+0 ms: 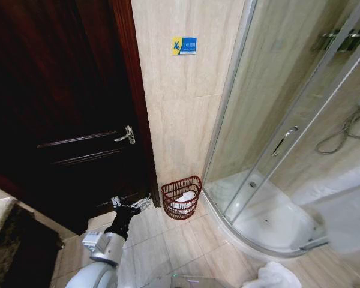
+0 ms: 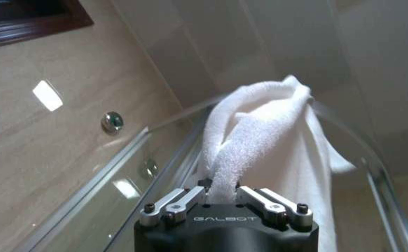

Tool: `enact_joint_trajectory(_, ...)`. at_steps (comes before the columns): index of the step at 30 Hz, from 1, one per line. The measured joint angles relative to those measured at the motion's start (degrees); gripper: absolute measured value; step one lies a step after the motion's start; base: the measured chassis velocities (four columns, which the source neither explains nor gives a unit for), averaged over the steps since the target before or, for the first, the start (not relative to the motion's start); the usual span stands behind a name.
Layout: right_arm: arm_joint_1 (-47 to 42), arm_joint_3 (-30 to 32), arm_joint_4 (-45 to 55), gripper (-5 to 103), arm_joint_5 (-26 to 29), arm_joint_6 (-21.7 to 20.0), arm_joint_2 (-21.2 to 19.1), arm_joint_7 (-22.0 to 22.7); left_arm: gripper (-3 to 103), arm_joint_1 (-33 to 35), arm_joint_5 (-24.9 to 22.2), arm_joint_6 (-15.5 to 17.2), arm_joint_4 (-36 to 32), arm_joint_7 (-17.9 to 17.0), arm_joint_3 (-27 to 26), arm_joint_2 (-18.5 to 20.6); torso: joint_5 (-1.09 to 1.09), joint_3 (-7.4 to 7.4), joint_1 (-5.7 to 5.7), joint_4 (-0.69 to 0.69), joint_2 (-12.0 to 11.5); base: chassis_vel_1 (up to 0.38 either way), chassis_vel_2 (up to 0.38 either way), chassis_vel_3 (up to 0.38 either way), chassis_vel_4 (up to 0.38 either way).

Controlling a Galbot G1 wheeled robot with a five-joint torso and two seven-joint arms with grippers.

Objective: Discard the used towel into the hamper.

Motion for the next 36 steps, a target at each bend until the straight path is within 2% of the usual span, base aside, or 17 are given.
enact_joint_trajectory(2,0.3,-2.5,1.9,8,-1.8,1.8,5.1,-0.5,100,0.0,0.0,0.0,0.0,0.0,0.0,0.0,0.02,0.01,0.00,0.00,0.0,0.000,0.000,0.000,0.000)
enact_joint_trajectory(5,0.4,-3.8,4.5,8,-2.2,1.9,7.4,-0.6,100,0.0,0.0,0.0,0.0,0.0,0.0,0.0,-0.05,0.00,0.00,-0.01,0.0,0.000,0.000,0.000,0.000)
enact_joint_trajectory(7,1.2,-4.4,6.0,8,-2.6,1.0,7.8,-0.5,100,0.0,0.0,0.0,0.0,0.0,0.0,0.0,-0.05,0.00,0.00,-0.01,0.0,0.000,0.000,0.000,0.000)
enact_joint_trajectory(9,4.6,-6.2,8.7,8,-4.1,-2.6,7.7,1.3,100,0.0,0.0,0.0,0.0,0.0,0.0,0.0,-0.04,0.00,0.00,0.02,0.0,0.000,0.000,0.000,0.000)
enact_joint_trajectory(13,6.1,-7.2,10.1,8,-5.8,-4.7,7.8,2.2,100,0.0,0.0,0.0,0.0,0.0,0.0,0.0,-0.08,0.01,0.00,0.03,0.0,0.000,0.000,0.000,0.000)
enact_joint_trajectory(14,6.8,-8.4,9.5,8,-7.2,-4.3,9.5,1.9,100,0.0,0.0,0.0,0.0,0.0,0.0,0.0,-0.09,0.00,0.00,0.02,0.0,0.000,0.000,0.000,0.000)
enact_joint_trajectory(15,7.6,-11.4,4.0,8,-9.5,-0.4,13.0,0.1,100,0.0,0.0,0.0,0.0,0.0,0.0,0.0,-0.04,0.00,0.00,0.00,0.0,0.000,0.000,0.000,0.000)
enact_joint_trajectory(16,8.5,-12.5,-0.3,8,-10.4,2.3,14.0,-1.0,100,0.0,0.0,0.0,0.0,0.0,0.0,0.0,-0.04,0.00,0.00,-0.01,0.0,0.000,0.000,0.000,0.000)
enact_joint_trajectory(18,10.3,-13.1,-7.3,8,-12.0,6.7,14.8,-1.9,100,0.0,0.0,0.0,0.0,0.0,0.0,0.0,0.03,0.01,0.00,0.02,0.0,0.000,0.000,0.000,0.000)
enact_joint_trajectory(19,10.3,-13.1,-7.3,8,-12.0,6.7,14.8,-1.9,100,0.0,0.0,0.0,0.0,0.0,0.0,0.0,0.03,0.01,0.00,0.02,0.0,0.000,0.000,0.000,0.000)
enact_joint_trajectory(21,10.8,-12.6,-12.0,8,-12.4,9.3,15.0,-2.3,100,0.0,0.0,0.0,0.0,0.0,0.0,0.0,0.00,0.01,0.01,0.02,0.0,0.000,0.000,0.000,0.000)
enact_joint_trajectory(27,9.7,-11.1,-13.5,8,-11.9,11.3,14.9,-2.6,100,0.0,0.0,0.0,0.0,0.0,0.0,0.0,-0.02,0.01,0.00,0.00,0.0,0.000,0.000,0.000,0.000)
enact_joint_trajectory(30,8.9,-10.7,-8.3,8,-12.4,10.6,16.0,-2.4,100,0.0,0.0,0.0,0.0,0.0,0.0,0.0,-0.08,0.01,0.00,0.00,0.0,0.000,0.000,0.000,0.000)
enact_joint_trajectory(36,6.2,-11.4,-1.2,8,-14.1,11.3,18.5,-1.0,100,0.0,0.0,0.0,0.0,0.0,0.0,0.0,-0.03,0.01,0.00,0.00,0.0,0.000,0.000,0.000,0.000)
